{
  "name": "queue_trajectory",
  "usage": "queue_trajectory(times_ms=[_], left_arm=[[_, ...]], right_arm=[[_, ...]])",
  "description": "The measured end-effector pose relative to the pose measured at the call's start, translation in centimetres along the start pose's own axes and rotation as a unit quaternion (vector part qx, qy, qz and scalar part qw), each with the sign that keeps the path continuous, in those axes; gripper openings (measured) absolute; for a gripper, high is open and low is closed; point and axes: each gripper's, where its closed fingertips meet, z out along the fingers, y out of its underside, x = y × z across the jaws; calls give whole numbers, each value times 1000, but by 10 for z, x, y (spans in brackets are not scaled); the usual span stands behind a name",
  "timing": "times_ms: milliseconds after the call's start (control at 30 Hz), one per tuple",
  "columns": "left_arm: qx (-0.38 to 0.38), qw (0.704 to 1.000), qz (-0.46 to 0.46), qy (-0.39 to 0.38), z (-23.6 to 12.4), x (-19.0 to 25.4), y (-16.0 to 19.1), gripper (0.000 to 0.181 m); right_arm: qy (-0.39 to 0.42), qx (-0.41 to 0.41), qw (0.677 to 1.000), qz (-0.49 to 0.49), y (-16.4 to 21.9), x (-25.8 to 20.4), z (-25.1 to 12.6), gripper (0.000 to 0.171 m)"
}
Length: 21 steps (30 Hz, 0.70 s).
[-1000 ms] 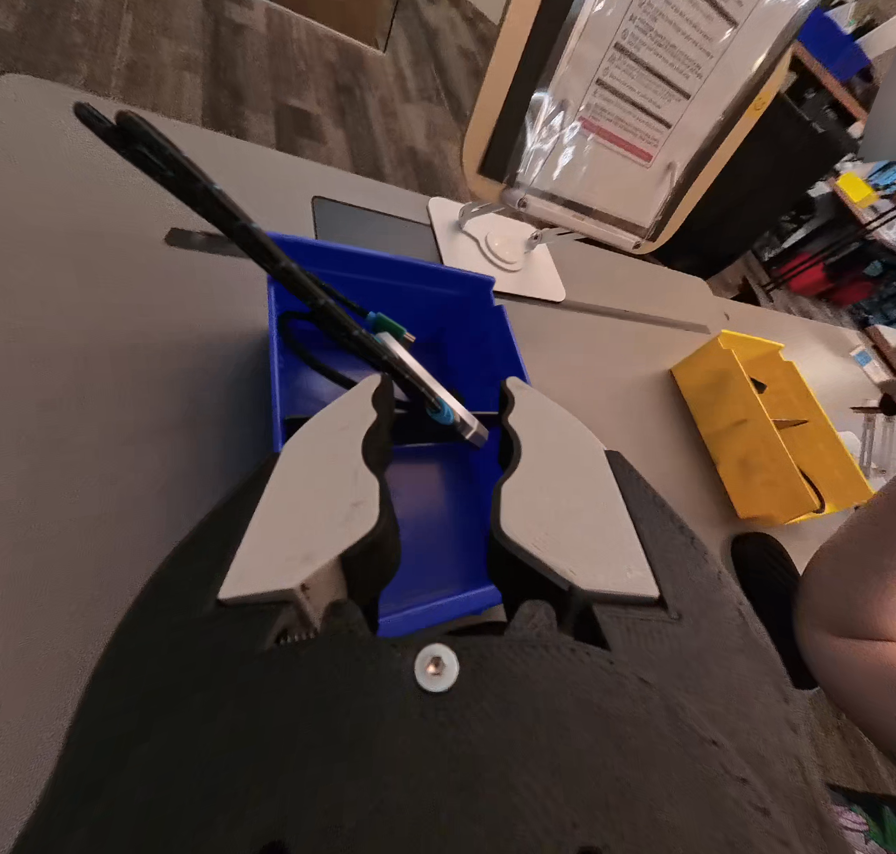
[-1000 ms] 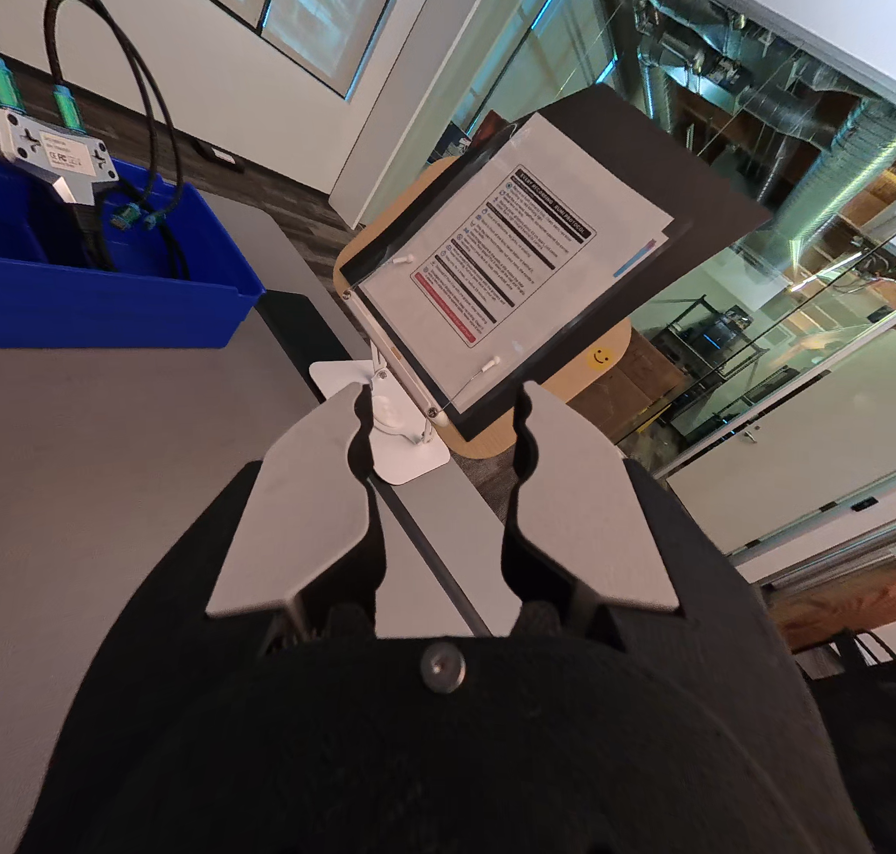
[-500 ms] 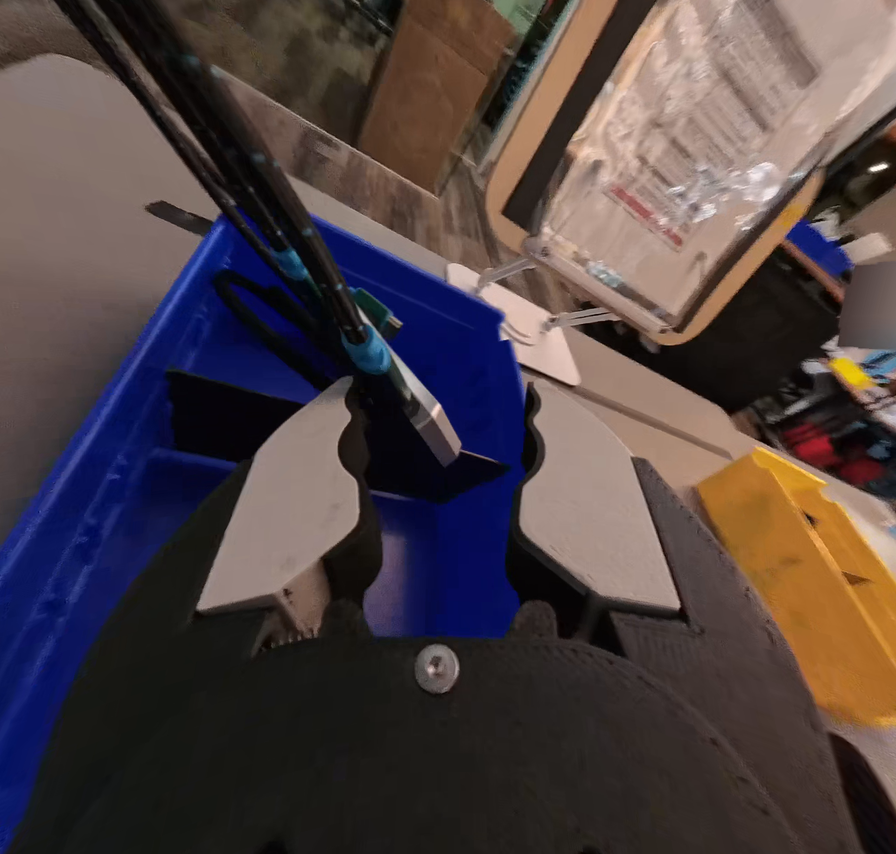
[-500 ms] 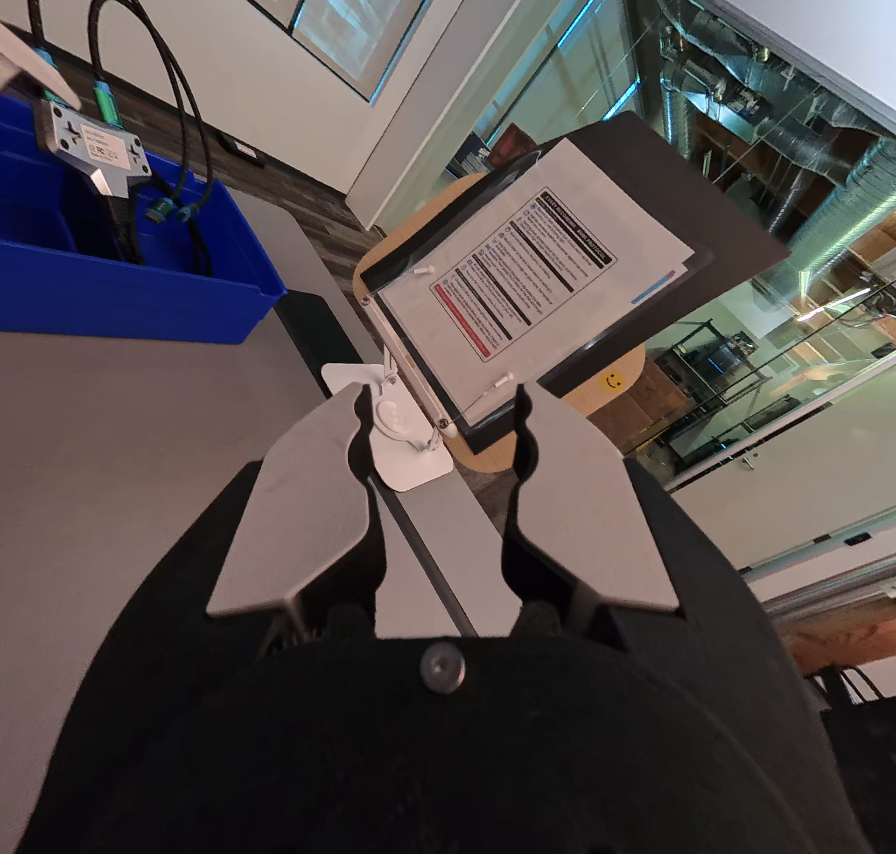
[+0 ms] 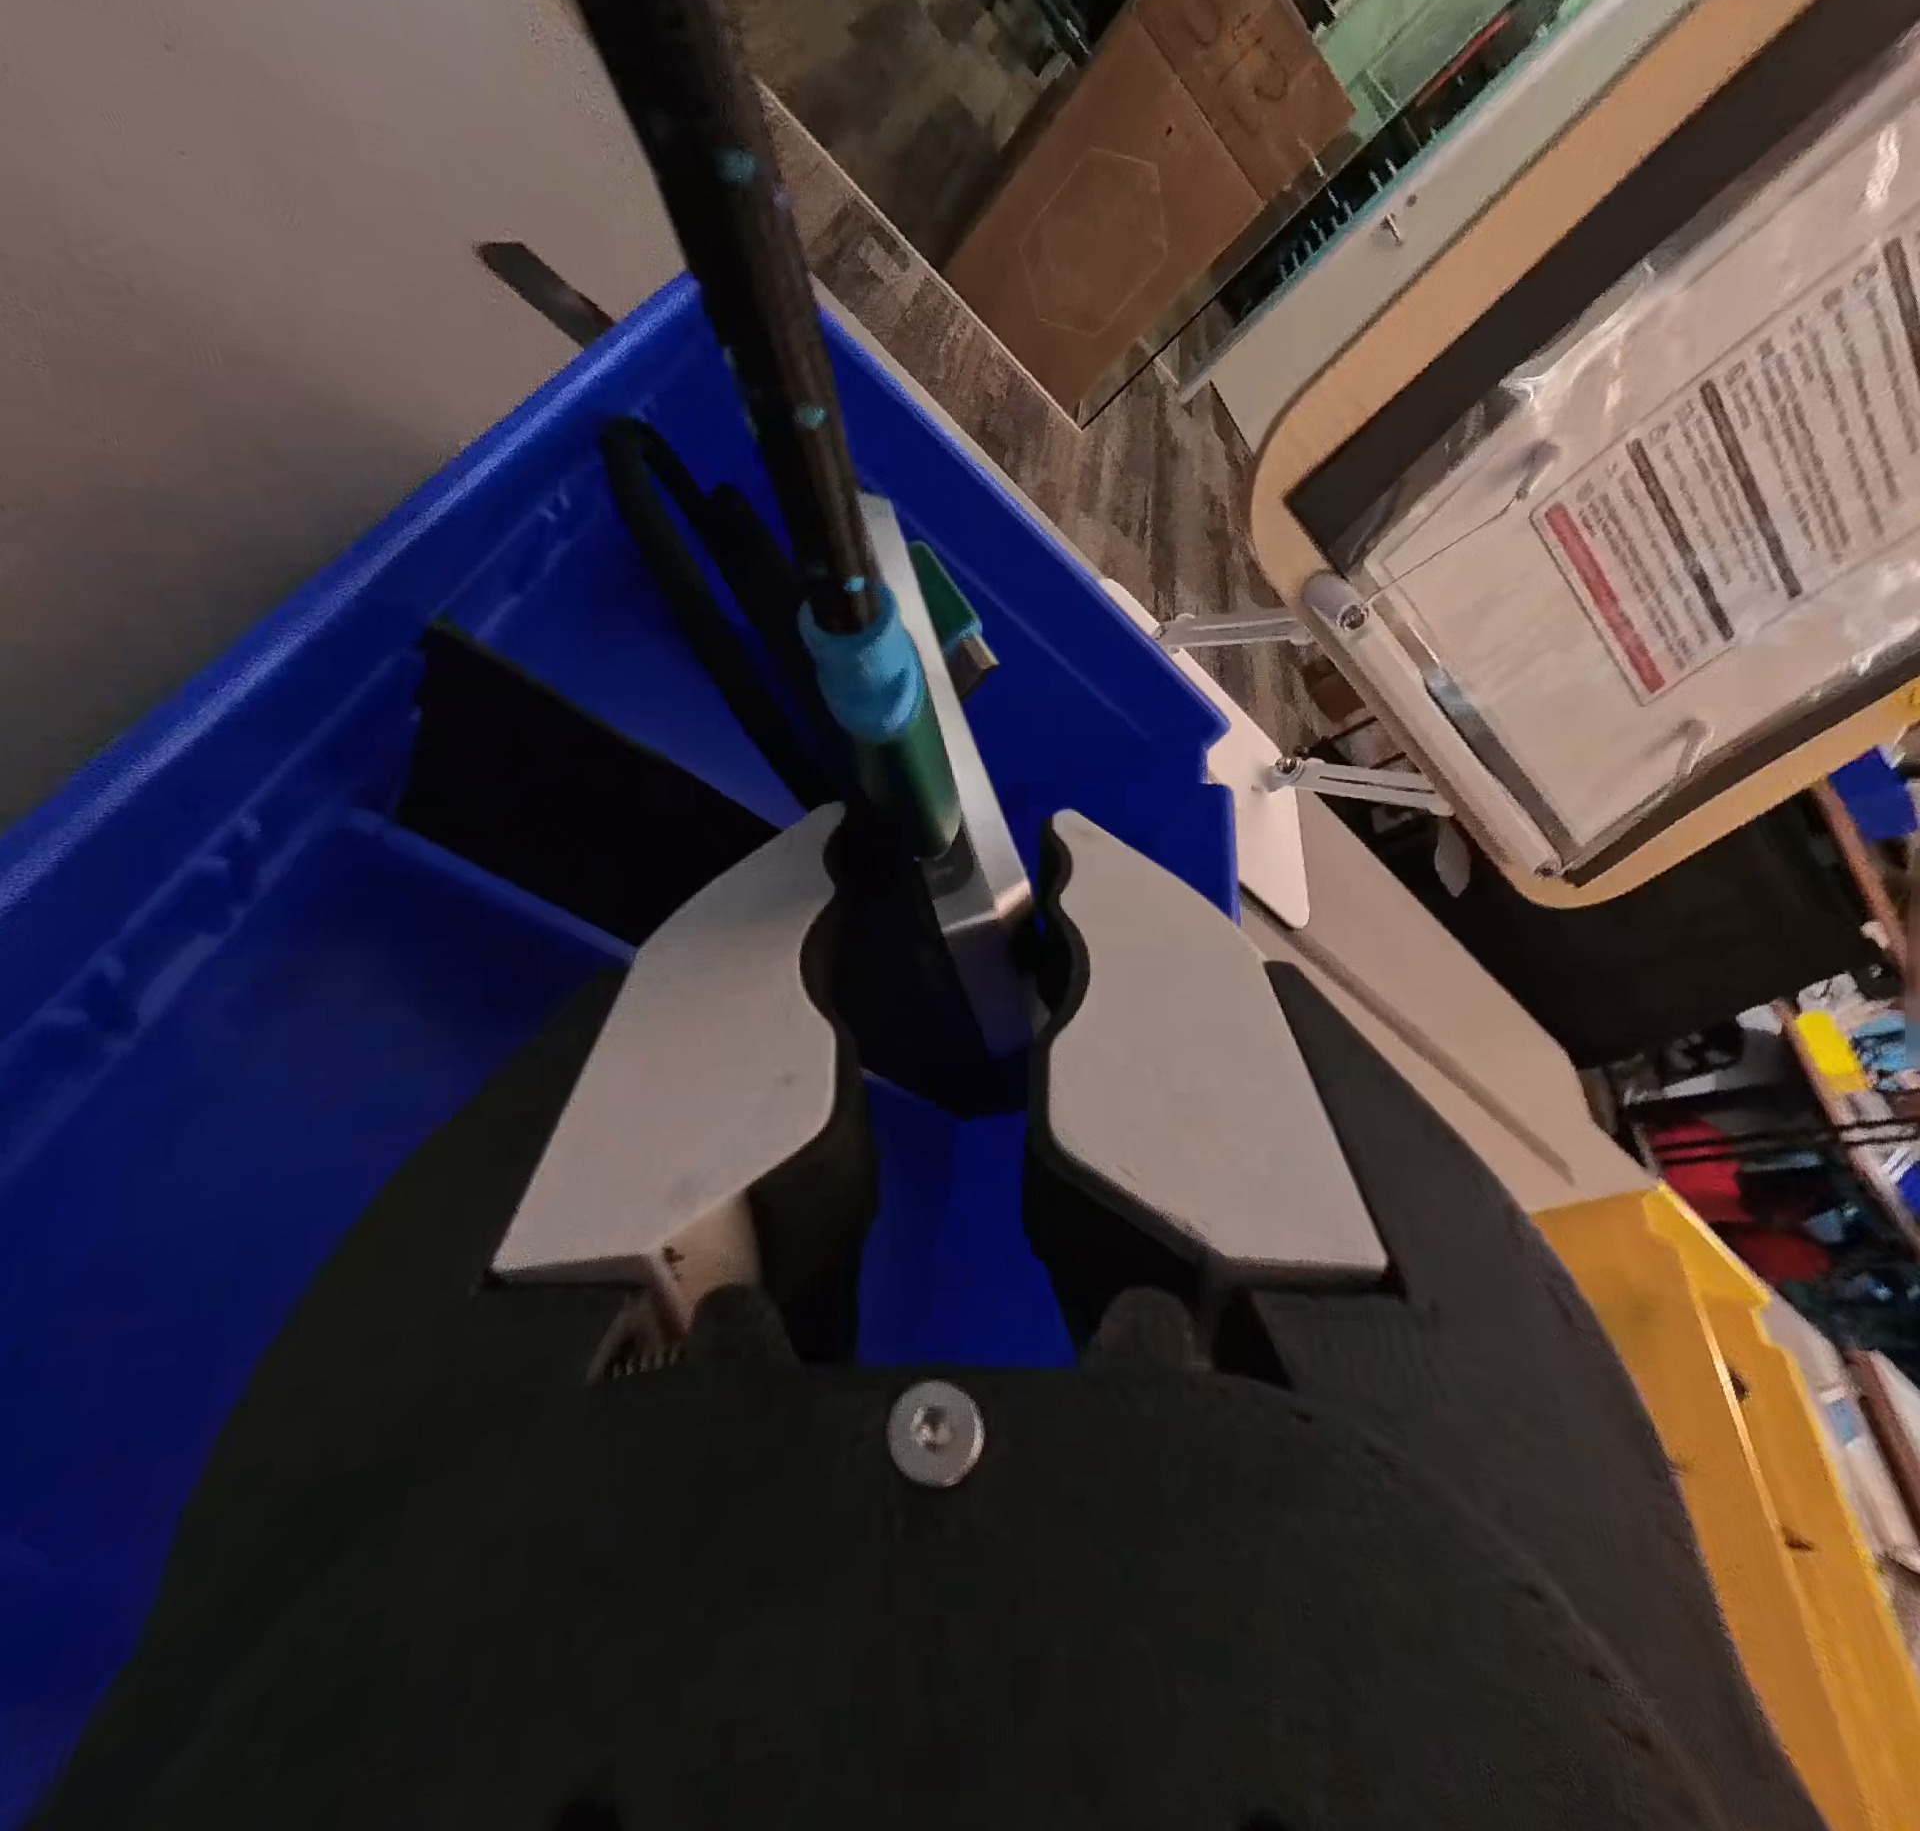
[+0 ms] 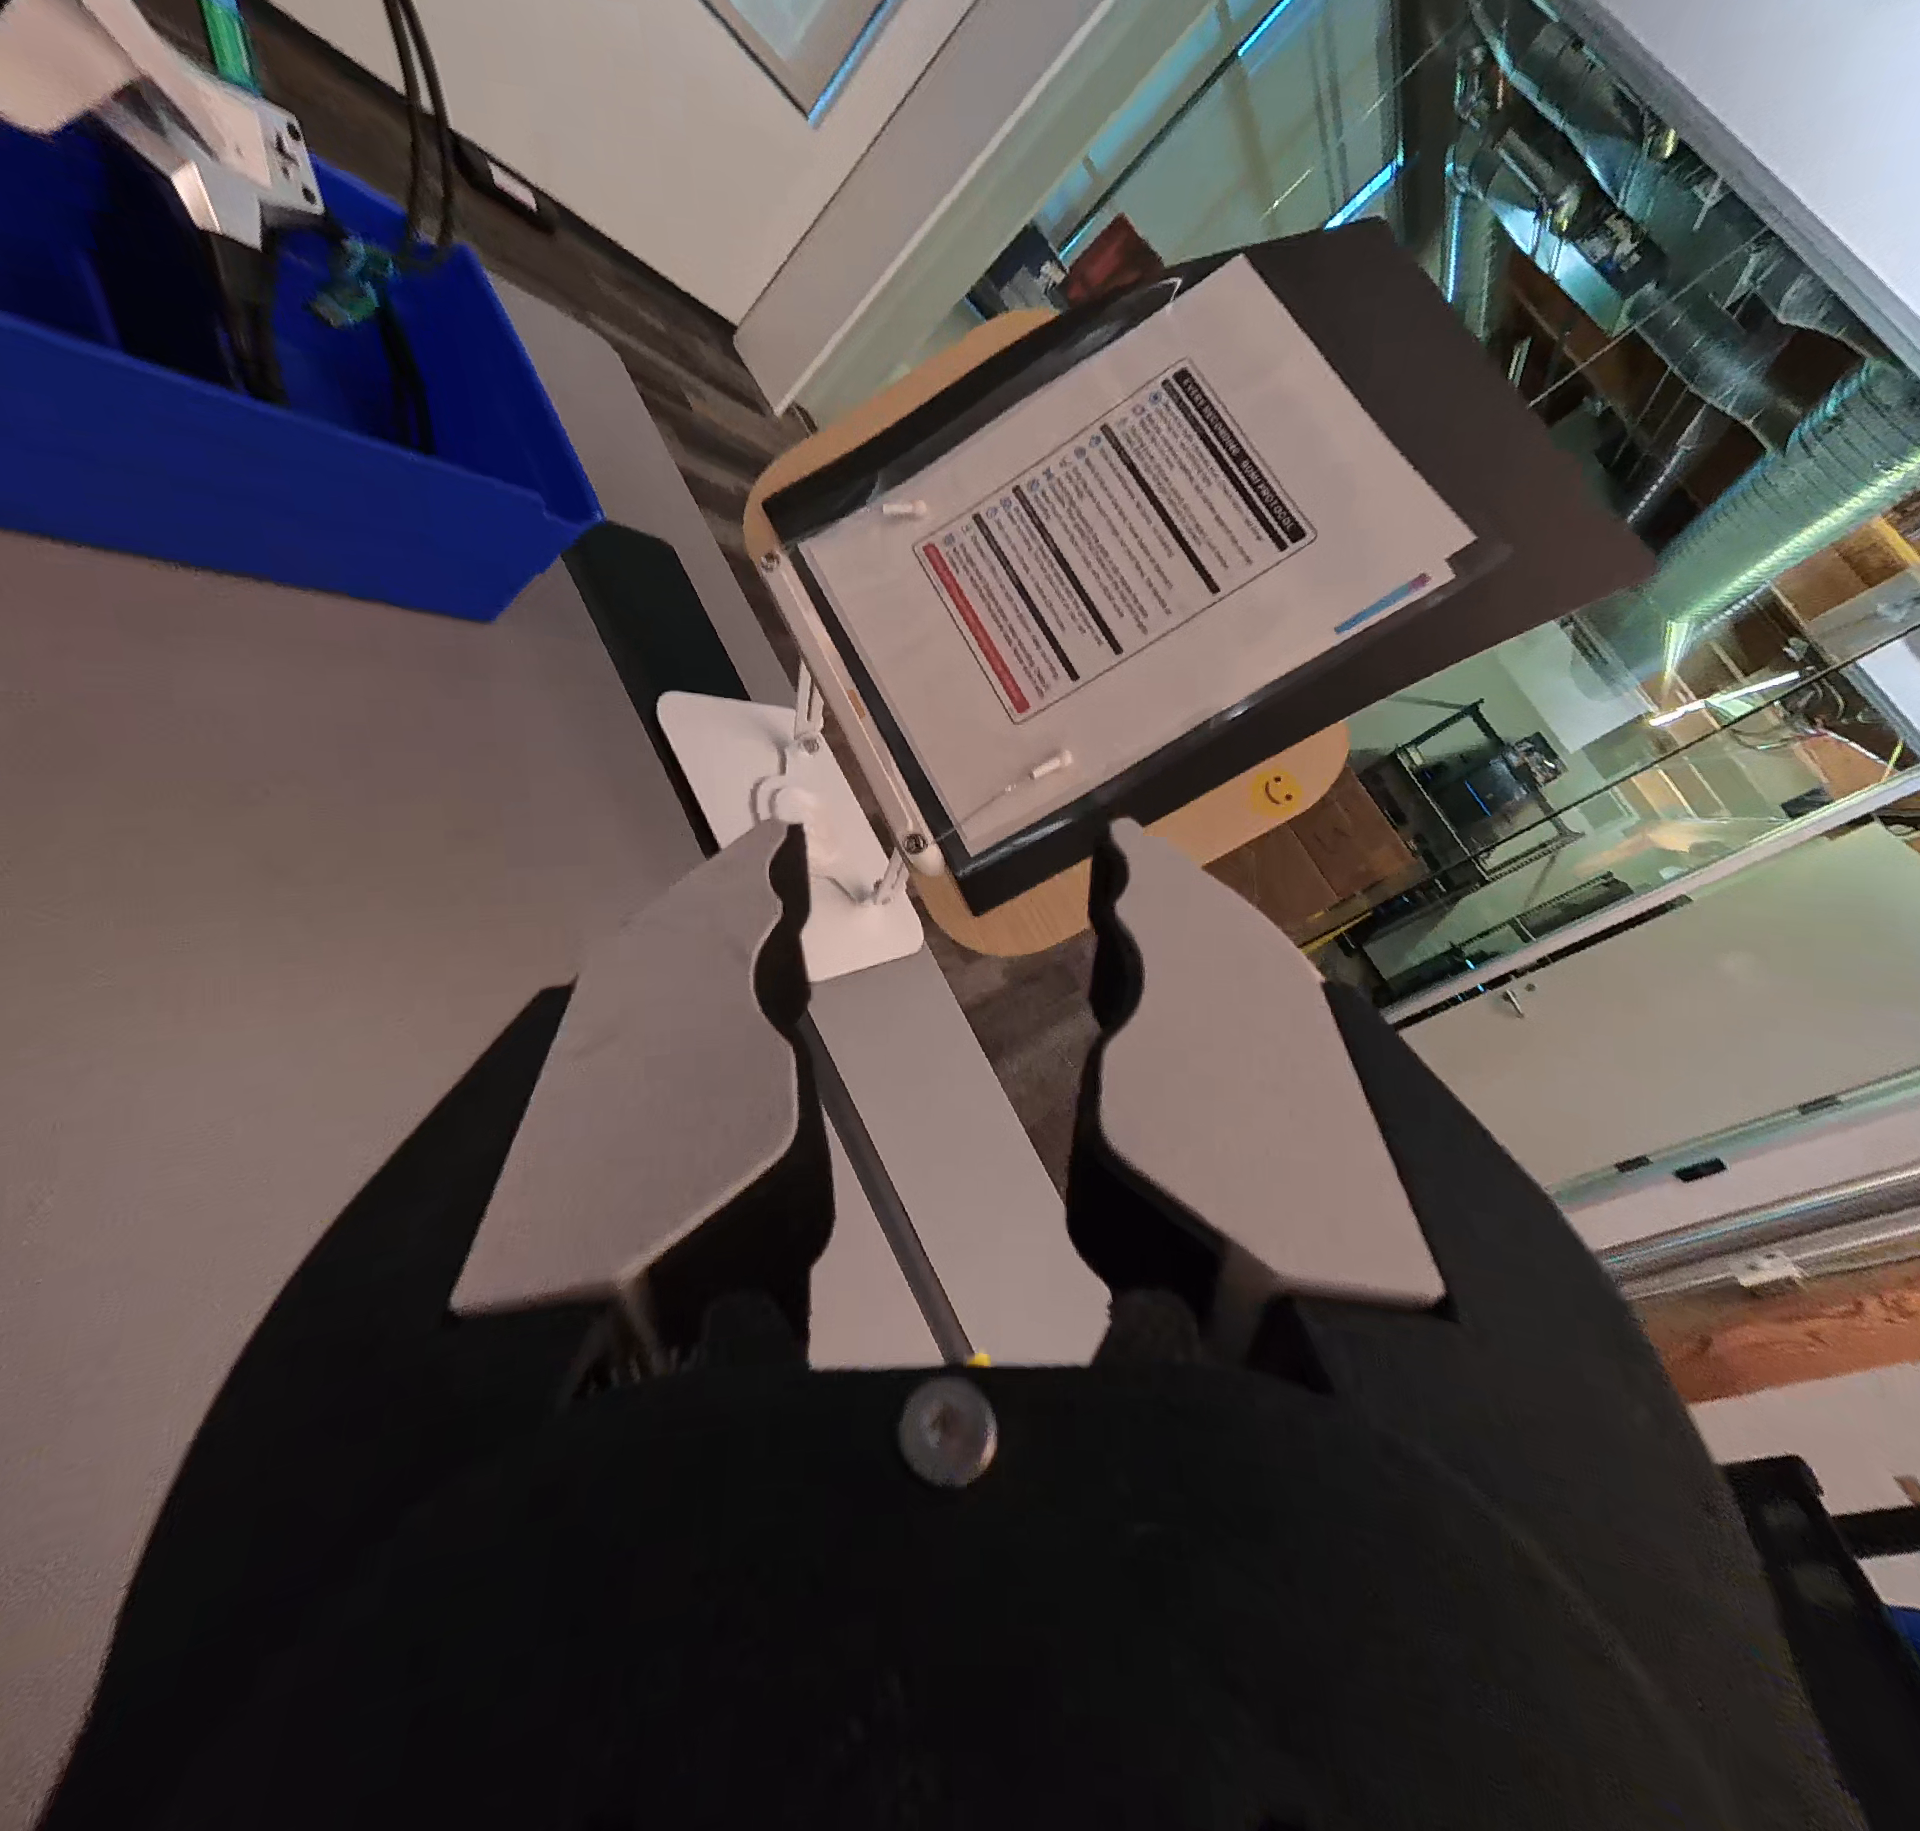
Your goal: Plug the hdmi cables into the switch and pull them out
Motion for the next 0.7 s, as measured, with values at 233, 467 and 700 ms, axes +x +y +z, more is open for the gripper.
queue_trajectory(times_ms=[233,467,700], left_arm=[[8,998,-51,26,-4,-6,-5,23],[39,993,84,79,-17,18,-16,21],[113,935,313,123,-41,95,-31,20]], right_arm=[[-9,2,1000,-4,-1,-3,-1,52],[-23,14,1000,0,-6,-10,3,50],[-40,7,999,-11,-7,-22,14,50]])
